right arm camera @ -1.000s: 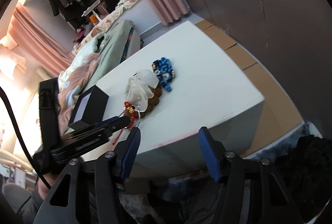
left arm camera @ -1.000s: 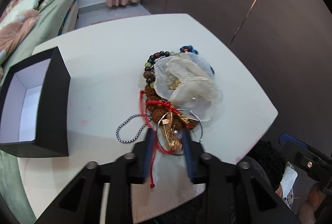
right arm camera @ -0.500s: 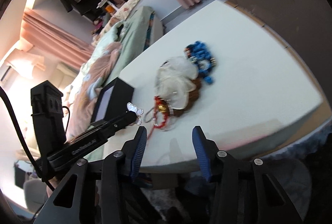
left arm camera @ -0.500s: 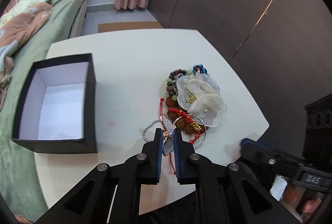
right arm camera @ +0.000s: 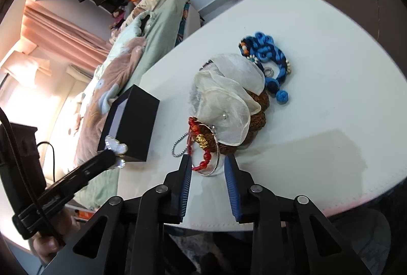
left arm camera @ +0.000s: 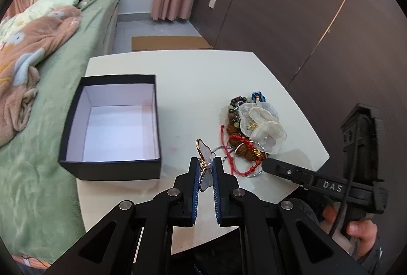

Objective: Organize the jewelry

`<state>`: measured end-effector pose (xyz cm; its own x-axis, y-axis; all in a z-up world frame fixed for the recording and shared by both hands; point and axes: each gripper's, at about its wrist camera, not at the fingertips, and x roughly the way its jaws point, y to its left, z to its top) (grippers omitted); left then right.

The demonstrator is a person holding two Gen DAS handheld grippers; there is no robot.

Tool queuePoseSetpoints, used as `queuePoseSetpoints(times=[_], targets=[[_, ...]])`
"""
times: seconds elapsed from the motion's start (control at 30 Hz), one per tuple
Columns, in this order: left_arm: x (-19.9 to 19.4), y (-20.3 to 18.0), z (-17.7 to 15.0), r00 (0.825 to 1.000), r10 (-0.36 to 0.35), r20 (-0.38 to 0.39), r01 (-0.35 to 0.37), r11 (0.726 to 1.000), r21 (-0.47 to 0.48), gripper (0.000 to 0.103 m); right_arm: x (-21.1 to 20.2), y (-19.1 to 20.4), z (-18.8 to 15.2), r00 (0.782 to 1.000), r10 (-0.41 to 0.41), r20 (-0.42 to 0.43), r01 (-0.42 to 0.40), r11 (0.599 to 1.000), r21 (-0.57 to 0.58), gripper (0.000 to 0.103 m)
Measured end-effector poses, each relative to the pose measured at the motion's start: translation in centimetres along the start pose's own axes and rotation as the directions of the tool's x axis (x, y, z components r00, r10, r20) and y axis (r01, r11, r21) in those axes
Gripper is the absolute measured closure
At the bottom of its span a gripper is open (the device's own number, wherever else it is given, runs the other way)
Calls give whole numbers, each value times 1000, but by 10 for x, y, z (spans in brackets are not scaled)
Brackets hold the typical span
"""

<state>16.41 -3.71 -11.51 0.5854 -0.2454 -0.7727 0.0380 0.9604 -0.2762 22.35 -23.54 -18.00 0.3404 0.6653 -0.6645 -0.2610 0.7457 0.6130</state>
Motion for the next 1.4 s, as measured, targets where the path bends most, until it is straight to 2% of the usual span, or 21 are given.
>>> queuePoseSetpoints(times=[0.07, 0.17, 0.3, 0.43, 0.5, 0.6, 0.63, 0.7, 0.73, 0.77, 0.9, 1.03, 1.13, 1.23, 1.33, 1.4], targets=[[-3, 3, -1, 1000, -1, 4, 1, 1000, -7, 93, 4, -5, 1, 999, 39, -12, -39, 999, 21, 86], [-5, 6, -2, 1000, -2, 10, 2, 1000, -14, 93, 6, -10, 1, 995, 103, -14, -102, 993, 52, 96], [-7, 10, -3, 1000, -7, 15, 7, 1000, -26, 93, -2, -5, -1, 980, 198, 17, -198, 979, 45, 100], [-10, 15, -5, 1000, -13, 22, 14, 999, -39, 93, -12, 6, 2, 969, 241, 46, -242, 970, 21, 101], [-13, 18, -4, 1000, -12, 28, 14, 999, -42, 93, -17, 11, 3, 969, 241, 57, -242, 970, 9, 101], [-18, 21, -4, 999, -12, 41, 14, 998, -53, 93, -14, 16, 10, 993, 111, 40, -111, 994, 5, 101], [-20, 22, -4, 999, -12, 44, 15, 998, -56, 93, -12, 15, 12, 997, 74, 33, -74, 997, 14, 98], [-21, 23, -5, 999, -12, 47, 14, 998, -56, 93, -9, 12, 13, 998, 55, 24, -56, 998, 34, 73], [-22, 24, -5, 999, -11, 46, 14, 998, -56, 93, -8, 10, 13, 998, 57, 32, -58, 997, 45, 47], [-22, 25, -6, 999, -11, 46, 14, 998, -56, 93, -9, 7, 12, 998, 56, 43, -58, 997, 50, 41], [-23, 27, -7, 999, -12, 45, 15, 998, -65, 93, 0, 0, 13, 996, 82, 25, -84, 993, 81, 41], [-25, 30, -7, 999, -12, 51, 16, 997, -70, 93, 14, -9, 11, 995, 96, -13, -94, 989, 113, 58], [-28, 31, -6, 998, -13, 58, 17, 997, -74, 93, 23, -9, 12, 998, 56, -35, -53, 993, 102, 71], [-32, 34, -4, 998, -18, 68, 23, 997, -76, 93, 28, -13, 12, 997, 49, -66, -41, 993, 112, 97], [-39, 41, 1, 996, -10, 86, 17, 996, -86, 93, 28, -9, 9, 996, 50, -69, -43, 994, 104, 98], [-42, 47, 6, 995, 1, 95, 8, 995, -97, 93, 21, -2, 7, 995, 84, -56, -79, 993, 87, 99]])
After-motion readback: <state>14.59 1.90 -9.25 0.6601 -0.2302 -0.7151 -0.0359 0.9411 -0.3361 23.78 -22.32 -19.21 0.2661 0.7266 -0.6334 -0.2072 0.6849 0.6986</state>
